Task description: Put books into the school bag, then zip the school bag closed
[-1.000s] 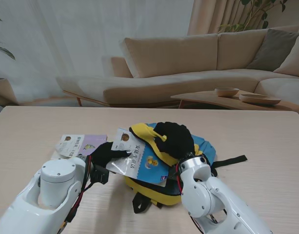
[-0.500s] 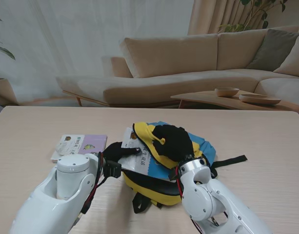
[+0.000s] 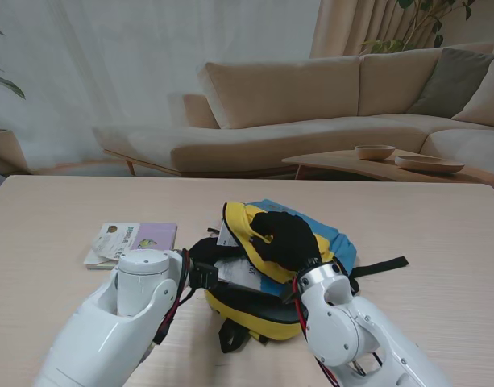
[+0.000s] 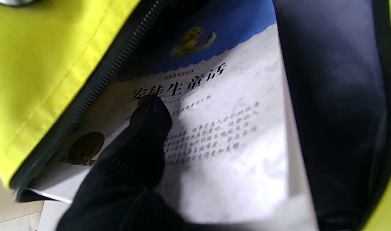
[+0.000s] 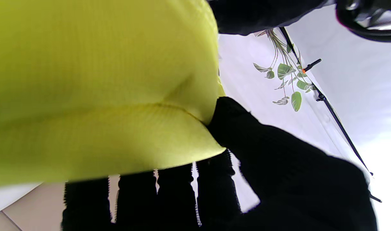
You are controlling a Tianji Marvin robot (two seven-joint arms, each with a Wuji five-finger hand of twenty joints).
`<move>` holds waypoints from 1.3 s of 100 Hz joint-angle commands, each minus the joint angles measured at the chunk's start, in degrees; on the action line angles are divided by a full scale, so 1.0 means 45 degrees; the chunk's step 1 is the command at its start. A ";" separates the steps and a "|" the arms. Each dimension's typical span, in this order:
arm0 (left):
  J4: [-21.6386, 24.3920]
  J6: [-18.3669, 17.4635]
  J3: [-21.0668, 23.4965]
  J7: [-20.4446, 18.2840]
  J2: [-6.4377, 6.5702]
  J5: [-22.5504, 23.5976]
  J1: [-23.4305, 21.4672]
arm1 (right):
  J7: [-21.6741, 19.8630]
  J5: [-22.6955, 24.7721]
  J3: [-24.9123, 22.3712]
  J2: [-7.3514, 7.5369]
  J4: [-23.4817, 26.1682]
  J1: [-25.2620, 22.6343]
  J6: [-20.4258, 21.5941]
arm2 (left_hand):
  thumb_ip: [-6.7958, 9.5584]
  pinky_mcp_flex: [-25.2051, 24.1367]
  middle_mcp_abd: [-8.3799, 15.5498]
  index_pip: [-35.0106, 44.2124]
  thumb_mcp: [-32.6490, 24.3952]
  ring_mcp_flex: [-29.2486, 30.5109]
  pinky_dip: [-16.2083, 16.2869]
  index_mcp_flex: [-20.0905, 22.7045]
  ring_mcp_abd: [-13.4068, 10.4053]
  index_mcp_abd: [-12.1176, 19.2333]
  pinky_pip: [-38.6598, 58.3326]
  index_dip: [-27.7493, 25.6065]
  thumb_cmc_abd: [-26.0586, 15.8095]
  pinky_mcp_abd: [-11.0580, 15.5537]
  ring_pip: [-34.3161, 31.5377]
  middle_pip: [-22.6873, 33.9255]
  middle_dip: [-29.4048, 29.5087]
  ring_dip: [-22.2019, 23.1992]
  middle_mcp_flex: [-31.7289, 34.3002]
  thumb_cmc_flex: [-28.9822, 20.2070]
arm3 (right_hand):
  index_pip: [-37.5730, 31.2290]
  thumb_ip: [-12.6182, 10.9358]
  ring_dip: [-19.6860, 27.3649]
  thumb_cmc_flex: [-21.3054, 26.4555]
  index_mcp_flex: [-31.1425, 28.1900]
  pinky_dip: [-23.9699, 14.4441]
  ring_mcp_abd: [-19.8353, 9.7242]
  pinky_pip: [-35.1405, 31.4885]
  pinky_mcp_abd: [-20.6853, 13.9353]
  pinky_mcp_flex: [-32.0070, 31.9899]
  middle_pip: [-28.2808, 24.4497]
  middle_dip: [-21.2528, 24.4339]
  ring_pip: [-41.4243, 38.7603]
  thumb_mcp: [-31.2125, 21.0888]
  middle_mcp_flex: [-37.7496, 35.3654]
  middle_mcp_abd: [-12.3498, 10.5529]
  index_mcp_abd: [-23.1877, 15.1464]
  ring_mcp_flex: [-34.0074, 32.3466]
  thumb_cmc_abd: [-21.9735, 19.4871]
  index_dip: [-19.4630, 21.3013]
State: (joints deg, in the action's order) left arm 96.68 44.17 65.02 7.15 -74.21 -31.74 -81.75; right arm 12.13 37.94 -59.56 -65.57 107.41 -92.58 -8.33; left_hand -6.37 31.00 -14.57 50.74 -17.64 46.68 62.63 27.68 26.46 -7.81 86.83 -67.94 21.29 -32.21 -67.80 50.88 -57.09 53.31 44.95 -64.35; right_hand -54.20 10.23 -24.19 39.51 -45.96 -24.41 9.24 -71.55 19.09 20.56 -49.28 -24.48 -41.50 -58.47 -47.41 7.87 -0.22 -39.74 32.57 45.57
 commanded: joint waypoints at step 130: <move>-0.2028 0.1338 -0.0917 -0.1031 -0.0553 0.0423 0.1739 | -0.1095 -0.0941 -0.0316 0.0037 0.0266 -0.0076 0.0368 | 0.0185 0.0277 -0.0120 0.1985 -0.1844 0.0384 -0.1079 -0.0579 0.0507 0.1205 -0.0042 0.3996 -0.1657 0.0153 0.1736 -0.3259 0.1086 -0.0787 0.0861 -0.2137 | -0.1148 -0.0455 -0.0029 0.1100 -0.0515 -0.0170 -0.0220 -0.0216 -0.0138 -0.0253 -0.0059 -0.0224 0.0138 0.0251 0.0678 0.0031 -0.2251 0.0429 -0.0988 0.1226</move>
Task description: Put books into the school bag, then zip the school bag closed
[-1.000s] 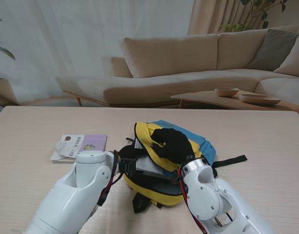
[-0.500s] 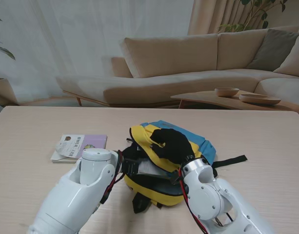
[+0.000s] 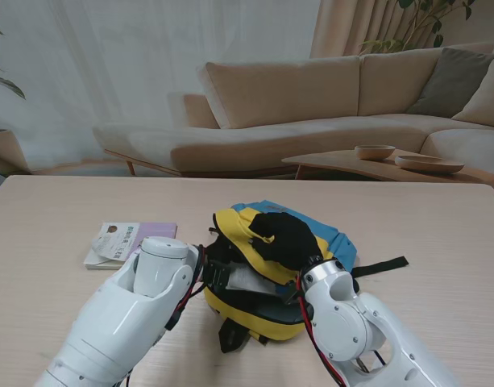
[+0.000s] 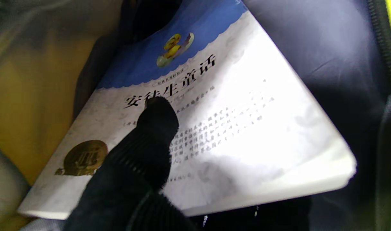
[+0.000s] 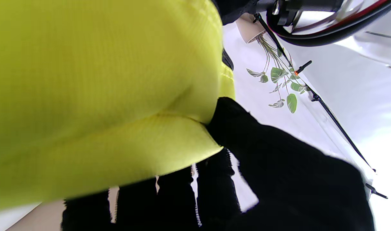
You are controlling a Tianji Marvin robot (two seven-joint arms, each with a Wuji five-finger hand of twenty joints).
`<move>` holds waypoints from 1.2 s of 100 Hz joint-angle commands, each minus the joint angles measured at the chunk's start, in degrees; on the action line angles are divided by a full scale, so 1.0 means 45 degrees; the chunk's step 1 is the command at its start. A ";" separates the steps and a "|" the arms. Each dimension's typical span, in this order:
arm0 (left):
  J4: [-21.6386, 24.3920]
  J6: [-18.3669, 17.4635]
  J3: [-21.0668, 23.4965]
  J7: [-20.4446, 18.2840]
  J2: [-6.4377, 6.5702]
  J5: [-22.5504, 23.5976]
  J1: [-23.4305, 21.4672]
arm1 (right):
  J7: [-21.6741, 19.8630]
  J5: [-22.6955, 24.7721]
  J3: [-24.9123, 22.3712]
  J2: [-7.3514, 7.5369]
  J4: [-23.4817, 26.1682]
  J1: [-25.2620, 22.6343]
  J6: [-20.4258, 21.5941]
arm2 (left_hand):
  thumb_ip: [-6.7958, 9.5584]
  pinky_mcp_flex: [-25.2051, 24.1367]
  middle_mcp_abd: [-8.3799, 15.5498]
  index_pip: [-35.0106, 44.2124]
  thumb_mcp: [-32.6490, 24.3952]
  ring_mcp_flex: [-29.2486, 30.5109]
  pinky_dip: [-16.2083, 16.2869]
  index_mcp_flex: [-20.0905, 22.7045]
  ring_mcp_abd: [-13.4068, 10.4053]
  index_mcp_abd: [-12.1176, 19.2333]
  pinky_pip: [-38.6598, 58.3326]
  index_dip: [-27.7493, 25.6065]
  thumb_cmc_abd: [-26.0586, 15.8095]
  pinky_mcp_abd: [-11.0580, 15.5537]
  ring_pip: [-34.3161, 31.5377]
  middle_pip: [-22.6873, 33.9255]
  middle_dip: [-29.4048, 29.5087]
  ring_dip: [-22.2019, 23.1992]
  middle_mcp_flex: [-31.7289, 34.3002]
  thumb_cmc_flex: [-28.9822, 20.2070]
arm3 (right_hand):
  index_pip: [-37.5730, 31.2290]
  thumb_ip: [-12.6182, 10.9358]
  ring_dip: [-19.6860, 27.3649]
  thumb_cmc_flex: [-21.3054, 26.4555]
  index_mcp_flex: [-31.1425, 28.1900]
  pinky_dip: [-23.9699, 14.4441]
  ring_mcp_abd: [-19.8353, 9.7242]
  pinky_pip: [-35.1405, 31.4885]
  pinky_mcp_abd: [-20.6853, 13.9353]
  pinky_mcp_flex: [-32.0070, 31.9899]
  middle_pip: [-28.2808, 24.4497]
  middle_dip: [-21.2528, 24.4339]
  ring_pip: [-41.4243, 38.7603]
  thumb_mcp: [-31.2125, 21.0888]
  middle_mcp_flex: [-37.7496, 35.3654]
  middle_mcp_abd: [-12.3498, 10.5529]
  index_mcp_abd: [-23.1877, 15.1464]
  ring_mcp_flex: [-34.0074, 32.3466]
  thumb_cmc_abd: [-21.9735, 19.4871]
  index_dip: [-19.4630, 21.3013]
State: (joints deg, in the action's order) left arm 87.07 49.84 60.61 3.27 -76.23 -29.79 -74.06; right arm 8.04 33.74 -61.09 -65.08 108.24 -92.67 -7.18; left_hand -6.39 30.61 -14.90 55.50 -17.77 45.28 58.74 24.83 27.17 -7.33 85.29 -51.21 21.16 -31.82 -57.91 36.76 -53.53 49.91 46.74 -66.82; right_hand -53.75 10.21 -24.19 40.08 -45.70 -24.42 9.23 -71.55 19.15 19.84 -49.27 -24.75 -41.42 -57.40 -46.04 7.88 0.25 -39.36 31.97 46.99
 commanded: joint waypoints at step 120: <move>0.0259 0.0535 0.0051 -0.1687 0.0520 0.1142 0.0194 | -0.0121 -0.0177 -0.0032 -0.0105 0.0099 -0.0043 0.0140 | 0.0185 -0.0221 0.0528 0.1888 -0.3493 -0.0230 -0.1016 -0.1265 -0.0322 0.0501 0.0041 -0.0152 0.0426 0.1071 0.0598 -0.0446 -0.0135 -0.0891 -0.0277 -0.1259 | -0.1224 -0.0453 -0.0036 0.0988 -0.0588 -0.0183 -0.0205 -0.0221 -0.0128 -0.0132 -0.0069 -0.0172 0.0133 -0.0030 0.0395 0.0029 -0.2307 0.0402 -0.0823 0.0907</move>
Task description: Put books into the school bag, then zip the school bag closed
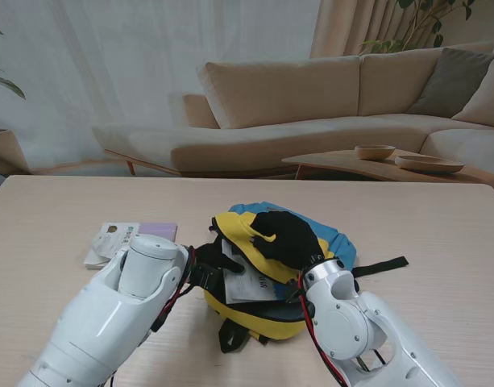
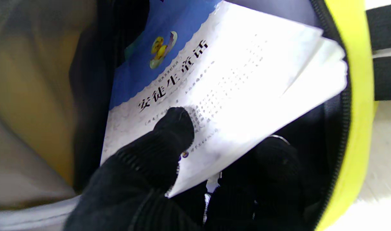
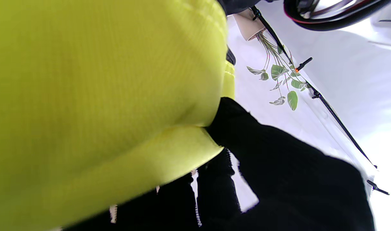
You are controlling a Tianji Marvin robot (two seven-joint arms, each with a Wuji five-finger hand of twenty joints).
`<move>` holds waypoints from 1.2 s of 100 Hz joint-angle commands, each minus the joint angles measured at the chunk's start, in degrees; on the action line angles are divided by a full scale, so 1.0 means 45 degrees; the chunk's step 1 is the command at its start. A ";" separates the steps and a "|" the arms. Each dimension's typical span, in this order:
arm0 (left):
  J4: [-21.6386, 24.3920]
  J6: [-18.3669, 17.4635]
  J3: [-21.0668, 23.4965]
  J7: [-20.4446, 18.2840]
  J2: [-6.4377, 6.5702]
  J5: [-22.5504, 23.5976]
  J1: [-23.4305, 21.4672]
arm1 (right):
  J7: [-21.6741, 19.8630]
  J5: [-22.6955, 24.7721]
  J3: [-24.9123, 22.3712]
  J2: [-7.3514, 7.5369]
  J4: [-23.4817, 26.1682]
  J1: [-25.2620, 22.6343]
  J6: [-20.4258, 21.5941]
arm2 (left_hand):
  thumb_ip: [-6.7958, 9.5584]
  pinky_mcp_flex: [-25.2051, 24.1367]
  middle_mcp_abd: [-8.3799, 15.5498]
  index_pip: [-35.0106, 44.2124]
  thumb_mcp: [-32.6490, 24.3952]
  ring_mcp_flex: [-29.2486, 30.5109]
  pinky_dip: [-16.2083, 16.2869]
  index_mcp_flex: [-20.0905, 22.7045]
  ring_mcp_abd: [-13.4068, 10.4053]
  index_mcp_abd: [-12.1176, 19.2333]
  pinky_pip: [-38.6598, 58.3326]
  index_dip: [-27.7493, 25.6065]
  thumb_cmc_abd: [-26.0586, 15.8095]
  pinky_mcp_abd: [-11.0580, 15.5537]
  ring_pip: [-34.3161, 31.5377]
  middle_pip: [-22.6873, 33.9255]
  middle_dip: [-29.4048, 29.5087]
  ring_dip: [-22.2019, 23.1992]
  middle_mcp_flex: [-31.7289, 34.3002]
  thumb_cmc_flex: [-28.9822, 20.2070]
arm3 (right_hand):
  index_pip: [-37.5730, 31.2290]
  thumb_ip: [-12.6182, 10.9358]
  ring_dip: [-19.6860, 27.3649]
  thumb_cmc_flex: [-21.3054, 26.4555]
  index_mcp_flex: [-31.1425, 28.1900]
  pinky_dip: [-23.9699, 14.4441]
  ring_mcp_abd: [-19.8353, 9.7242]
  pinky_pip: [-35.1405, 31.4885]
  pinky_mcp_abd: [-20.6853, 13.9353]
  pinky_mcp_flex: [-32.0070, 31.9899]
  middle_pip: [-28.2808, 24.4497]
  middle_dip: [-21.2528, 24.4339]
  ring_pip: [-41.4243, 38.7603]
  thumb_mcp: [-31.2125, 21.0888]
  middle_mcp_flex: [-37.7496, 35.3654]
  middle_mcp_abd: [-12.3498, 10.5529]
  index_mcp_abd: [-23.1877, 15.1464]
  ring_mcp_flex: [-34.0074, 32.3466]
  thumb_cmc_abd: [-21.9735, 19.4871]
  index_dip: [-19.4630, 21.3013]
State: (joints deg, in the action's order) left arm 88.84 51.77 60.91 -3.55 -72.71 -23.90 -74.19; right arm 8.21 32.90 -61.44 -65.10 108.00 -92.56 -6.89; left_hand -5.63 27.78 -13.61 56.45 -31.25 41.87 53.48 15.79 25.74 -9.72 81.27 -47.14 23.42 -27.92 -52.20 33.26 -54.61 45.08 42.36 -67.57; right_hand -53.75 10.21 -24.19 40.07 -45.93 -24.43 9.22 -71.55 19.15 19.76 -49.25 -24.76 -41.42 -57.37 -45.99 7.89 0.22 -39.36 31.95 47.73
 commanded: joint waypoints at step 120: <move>0.1851 -0.0584 -0.0930 -0.1093 0.1164 0.5846 -0.0211 | -0.0078 -0.0185 0.0006 -0.0138 0.0092 -0.0062 0.0153 | 0.0782 -0.4726 -0.0698 -0.7049 0.0238 -0.4304 -0.3803 -0.1609 -0.0020 -0.0812 -0.4754 0.6432 -0.1234 0.0345 0.5519 -0.2489 0.6564 -0.2892 -0.5169 0.4336 | -0.1239 -0.0470 -0.0033 0.0997 -0.0569 -0.0188 -0.0214 -0.0220 -0.0126 -0.0143 -0.0075 -0.0185 0.0149 -0.0107 0.0398 0.0015 -0.2255 0.0440 -0.0779 0.0727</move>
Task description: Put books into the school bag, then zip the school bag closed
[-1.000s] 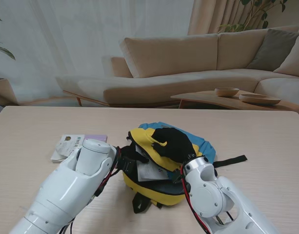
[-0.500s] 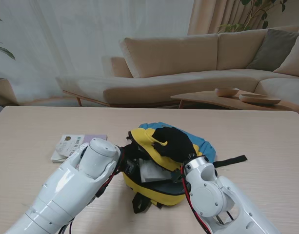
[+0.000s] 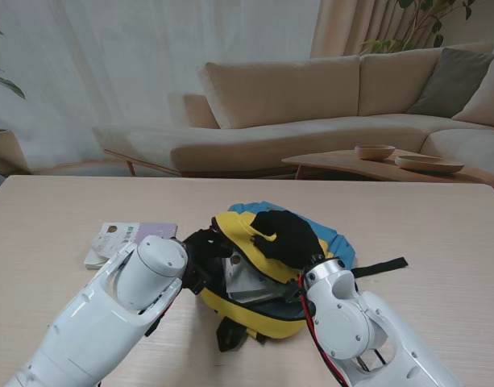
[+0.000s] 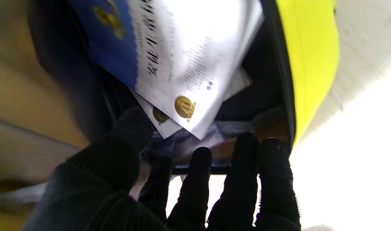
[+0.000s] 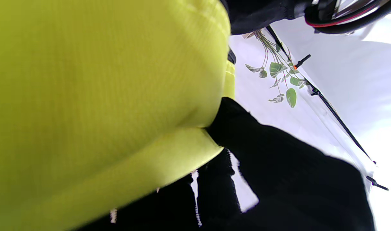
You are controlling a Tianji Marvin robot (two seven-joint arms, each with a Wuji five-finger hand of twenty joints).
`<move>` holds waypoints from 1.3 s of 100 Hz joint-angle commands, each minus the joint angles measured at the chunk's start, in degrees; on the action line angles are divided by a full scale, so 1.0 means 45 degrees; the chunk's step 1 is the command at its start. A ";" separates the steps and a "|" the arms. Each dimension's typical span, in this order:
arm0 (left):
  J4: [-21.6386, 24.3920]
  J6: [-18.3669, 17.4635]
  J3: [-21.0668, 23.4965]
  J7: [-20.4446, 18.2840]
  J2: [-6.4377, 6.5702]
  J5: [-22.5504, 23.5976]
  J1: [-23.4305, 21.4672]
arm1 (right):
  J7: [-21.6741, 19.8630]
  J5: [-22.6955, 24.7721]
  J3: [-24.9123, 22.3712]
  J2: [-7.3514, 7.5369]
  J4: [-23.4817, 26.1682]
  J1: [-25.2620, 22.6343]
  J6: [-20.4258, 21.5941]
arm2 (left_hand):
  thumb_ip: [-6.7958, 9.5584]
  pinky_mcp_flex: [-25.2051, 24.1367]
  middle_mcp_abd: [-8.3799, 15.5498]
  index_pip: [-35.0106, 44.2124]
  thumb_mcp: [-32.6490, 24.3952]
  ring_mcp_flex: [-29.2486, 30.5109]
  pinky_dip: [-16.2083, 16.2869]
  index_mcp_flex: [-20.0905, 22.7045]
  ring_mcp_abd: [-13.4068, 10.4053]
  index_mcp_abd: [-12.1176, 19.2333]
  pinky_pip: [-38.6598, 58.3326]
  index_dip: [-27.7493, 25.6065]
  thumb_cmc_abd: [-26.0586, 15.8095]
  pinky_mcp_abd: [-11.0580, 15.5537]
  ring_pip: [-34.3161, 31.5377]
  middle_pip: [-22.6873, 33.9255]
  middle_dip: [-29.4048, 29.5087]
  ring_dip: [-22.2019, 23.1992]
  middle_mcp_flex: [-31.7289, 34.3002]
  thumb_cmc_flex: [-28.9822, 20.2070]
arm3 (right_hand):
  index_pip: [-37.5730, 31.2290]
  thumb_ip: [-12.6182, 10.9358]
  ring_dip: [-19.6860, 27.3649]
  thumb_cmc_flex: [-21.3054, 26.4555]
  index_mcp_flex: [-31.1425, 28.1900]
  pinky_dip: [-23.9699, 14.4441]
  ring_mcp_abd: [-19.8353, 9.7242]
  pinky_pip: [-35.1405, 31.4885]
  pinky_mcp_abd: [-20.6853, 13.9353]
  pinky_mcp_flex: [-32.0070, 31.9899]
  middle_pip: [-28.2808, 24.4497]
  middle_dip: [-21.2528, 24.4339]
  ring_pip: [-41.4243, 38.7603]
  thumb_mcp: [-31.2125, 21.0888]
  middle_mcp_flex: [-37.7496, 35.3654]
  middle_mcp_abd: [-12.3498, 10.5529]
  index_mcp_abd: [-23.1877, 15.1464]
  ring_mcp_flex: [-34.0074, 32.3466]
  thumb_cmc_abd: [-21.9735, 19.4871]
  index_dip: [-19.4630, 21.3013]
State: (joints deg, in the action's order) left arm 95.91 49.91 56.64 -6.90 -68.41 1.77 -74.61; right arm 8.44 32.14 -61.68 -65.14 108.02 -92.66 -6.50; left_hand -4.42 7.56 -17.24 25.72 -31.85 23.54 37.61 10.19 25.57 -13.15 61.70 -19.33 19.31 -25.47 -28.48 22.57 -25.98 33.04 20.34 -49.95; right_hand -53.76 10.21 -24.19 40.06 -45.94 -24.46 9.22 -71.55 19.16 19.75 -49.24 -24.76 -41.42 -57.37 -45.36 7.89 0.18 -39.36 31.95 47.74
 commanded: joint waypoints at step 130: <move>0.4355 -0.5240 0.4507 -0.1570 0.1518 0.7278 -0.4929 | -0.1954 0.0788 0.1569 0.0391 -0.1802 0.0513 0.0316 | 0.0638 -0.2611 0.1052 0.0478 0.1297 -0.2011 -0.0273 0.0239 -0.1157 0.1393 -0.3352 -0.0736 -0.0820 0.0426 0.2258 -0.1064 0.0022 -0.0265 -0.0271 0.0988 | -0.1130 -0.0357 0.0044 0.0651 -0.0098 -0.0167 -0.0287 -0.0185 -0.0216 -0.0160 -0.0012 -0.0079 0.0337 -0.0221 0.0480 -0.0170 -0.2442 0.0532 -0.0540 -0.0852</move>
State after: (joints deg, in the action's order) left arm 115.02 26.90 76.58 -12.39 -61.76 33.38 -96.61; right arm 1.07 35.14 -55.35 -63.22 100.89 -90.22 -5.02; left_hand -3.81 -2.62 -14.27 28.92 -27.54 16.50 36.68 11.61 22.07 -8.14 48.72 -21.84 16.87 -25.01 -19.53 18.78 -25.98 32.72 21.04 -47.06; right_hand -53.76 10.30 -24.19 40.01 -45.94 -24.48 9.13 -71.55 19.16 19.59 -49.22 -24.77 -40.22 -56.81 -44.42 7.90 -1.64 -39.04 31.97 45.55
